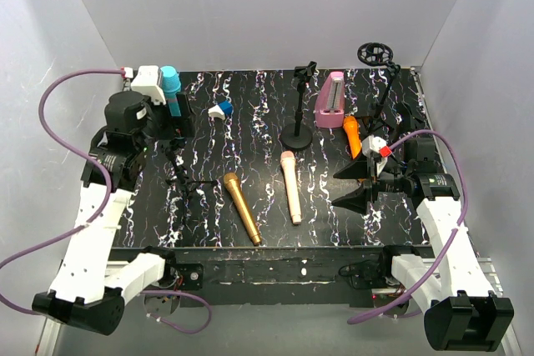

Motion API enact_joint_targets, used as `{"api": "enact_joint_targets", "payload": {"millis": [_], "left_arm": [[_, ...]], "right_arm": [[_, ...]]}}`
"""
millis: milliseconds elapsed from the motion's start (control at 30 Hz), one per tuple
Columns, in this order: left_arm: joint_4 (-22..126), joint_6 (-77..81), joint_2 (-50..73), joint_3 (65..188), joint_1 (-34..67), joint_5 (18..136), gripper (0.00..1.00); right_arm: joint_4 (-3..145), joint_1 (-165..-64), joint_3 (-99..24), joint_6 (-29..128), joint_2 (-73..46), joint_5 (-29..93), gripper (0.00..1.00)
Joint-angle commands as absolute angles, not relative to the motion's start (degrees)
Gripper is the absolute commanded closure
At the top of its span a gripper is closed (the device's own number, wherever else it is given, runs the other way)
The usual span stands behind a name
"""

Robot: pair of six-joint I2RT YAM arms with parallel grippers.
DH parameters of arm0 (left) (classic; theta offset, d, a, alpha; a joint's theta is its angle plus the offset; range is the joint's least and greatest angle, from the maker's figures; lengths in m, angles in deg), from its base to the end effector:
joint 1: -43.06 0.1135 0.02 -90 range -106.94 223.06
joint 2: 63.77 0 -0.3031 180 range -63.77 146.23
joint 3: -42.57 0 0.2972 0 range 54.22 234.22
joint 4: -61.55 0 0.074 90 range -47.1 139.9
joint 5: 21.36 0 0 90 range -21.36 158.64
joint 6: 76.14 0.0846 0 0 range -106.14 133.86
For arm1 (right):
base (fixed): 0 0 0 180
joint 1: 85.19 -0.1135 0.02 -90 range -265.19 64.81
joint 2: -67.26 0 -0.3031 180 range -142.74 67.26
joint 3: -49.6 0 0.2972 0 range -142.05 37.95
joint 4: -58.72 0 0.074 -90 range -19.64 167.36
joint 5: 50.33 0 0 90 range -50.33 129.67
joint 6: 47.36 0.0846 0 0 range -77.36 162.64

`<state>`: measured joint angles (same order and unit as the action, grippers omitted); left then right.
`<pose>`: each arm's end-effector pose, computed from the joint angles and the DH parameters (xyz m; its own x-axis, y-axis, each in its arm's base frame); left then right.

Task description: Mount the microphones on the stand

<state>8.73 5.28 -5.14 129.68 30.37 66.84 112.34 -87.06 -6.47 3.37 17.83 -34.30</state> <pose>0.2620 -0.0563 0.4487 -0.4262 -0.0569 -0.9029 0.1295 0.9839 -0.1231 0.1818 0.0873 0.3069 -0.1452 -0.1796 -0.9730 -0.9769 0.1820 0.1122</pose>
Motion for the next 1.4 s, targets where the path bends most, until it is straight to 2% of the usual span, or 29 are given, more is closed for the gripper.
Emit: {"api": "enact_joint_targets", "payload": {"millis": [0,533,1100,1367], "left_arm": [[6.8,4.8,-9.1,132.4,30.7,67.5,0.02],[3.2,2.8,-20.6,127.8,30.6,68.6,0.02],[5.0,-10.5,-44.2,106.4,30.5,66.5,0.04],[8.1,-17.2,-45.0,97.0,30.5,62.3,0.04]], "right_arm": [[112.6,-86.8,-6.6,2.2,18.6,-36.1,0.12],[113.3,-86.8,-6.8,1.4,19.3,-36.0,0.12],[114.2,-86.7,-7.0,0.4,19.9,-35.3,0.12],[114.3,-86.7,-7.1,0.4,20.2,-35.0,0.12]]}}
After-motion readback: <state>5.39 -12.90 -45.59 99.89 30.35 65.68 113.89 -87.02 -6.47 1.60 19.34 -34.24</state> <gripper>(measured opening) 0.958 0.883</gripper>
